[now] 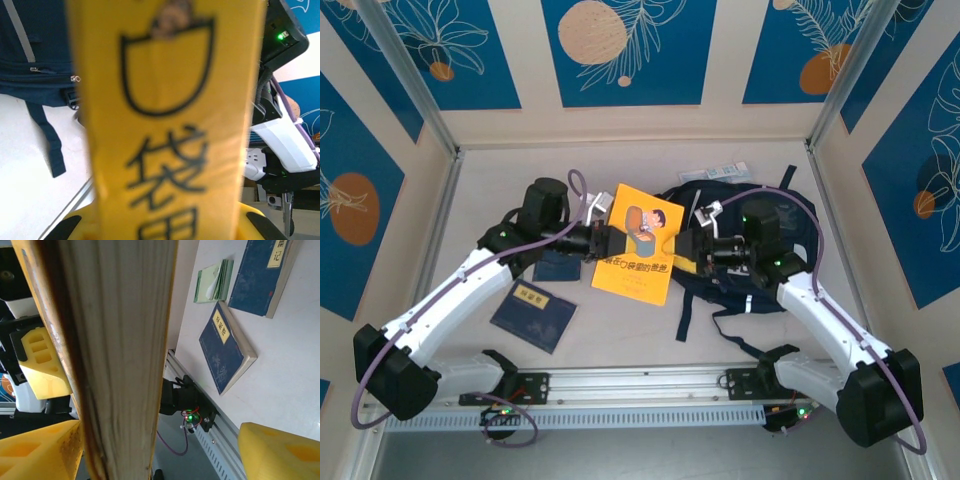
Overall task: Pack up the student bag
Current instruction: Pass the book.
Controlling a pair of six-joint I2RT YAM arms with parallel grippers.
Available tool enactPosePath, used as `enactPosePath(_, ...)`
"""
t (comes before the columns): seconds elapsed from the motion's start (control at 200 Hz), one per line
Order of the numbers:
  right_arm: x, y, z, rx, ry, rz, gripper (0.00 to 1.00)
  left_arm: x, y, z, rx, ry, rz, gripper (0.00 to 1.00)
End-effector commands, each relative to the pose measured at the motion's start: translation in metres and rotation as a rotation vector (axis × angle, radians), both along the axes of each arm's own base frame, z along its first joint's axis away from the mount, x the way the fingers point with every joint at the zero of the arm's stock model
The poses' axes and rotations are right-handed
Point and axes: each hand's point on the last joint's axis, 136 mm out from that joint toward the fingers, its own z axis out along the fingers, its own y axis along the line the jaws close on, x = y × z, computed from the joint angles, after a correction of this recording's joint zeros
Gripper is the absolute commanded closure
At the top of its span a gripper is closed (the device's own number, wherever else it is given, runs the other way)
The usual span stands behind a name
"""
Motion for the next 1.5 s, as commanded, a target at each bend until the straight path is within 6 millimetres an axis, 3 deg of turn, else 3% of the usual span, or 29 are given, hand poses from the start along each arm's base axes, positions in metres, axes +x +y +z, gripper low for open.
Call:
enactPosePath(0.0,0.005,0.009,0.017,0.070,-0.008,0.017,0.19,-0.009,-0.004,0.048,-0.124,-0.113,-0.051,1.00)
enactPosePath(0.085,0.002,0.021,0.030,0.140,-0.011,0.068,0.21,-0.010,-0.005,0.048,-0.127,-0.108,-0.048,1.00)
enactPosePath(0.145,-0.001,0.026,0.035,0.161,-0.010,0.089,0.31,-0.008,-0.005,0.046,-0.119,-0.103,-0.037,1.00)
enactPosePath(0.295,0.011,0.011,0.033,0.151,0.005,-0.057,0.91,-0.001,-0.001,0.039,-0.085,-0.087,0.022,1.00)
enactPosePath(0.325,0.014,0.006,0.033,0.150,0.011,-0.098,1.00,0.001,-0.001,0.038,-0.085,-0.079,0.038,0.91)
enactPosePath(0.51,0.029,-0.010,0.045,0.201,0.013,-0.278,1.00,0.014,0.004,0.035,-0.112,-0.027,0.161,0.45)
enactPosePath(0.655,0.049,-0.027,0.047,0.204,0.047,-0.496,1.00,0.034,0.011,0.041,-0.187,0.001,0.317,0.31)
enactPosePath(0.745,0.061,-0.031,0.053,0.250,0.077,-0.597,1.00,0.046,0.016,0.046,-0.237,-0.002,0.402,0.27)
enactPosePath(0.985,0.078,-0.023,0.079,0.314,0.085,-0.707,1.00,0.070,0.020,0.047,-0.291,-0.001,0.539,0.28)
enactPosePath(1.265,0.084,-0.010,0.085,0.359,0.095,-0.759,1.00,0.079,0.003,0.042,-0.295,-0.012,0.574,0.37)
enactPosePath(1.41,0.081,-0.006,0.083,0.355,0.100,-0.755,1.00,0.084,-0.004,0.045,-0.307,-0.022,0.568,0.49)
enactPosePath(1.495,0.080,-0.007,0.079,0.338,0.108,-0.762,1.00,0.086,-0.004,0.047,-0.299,-0.041,0.569,0.62)
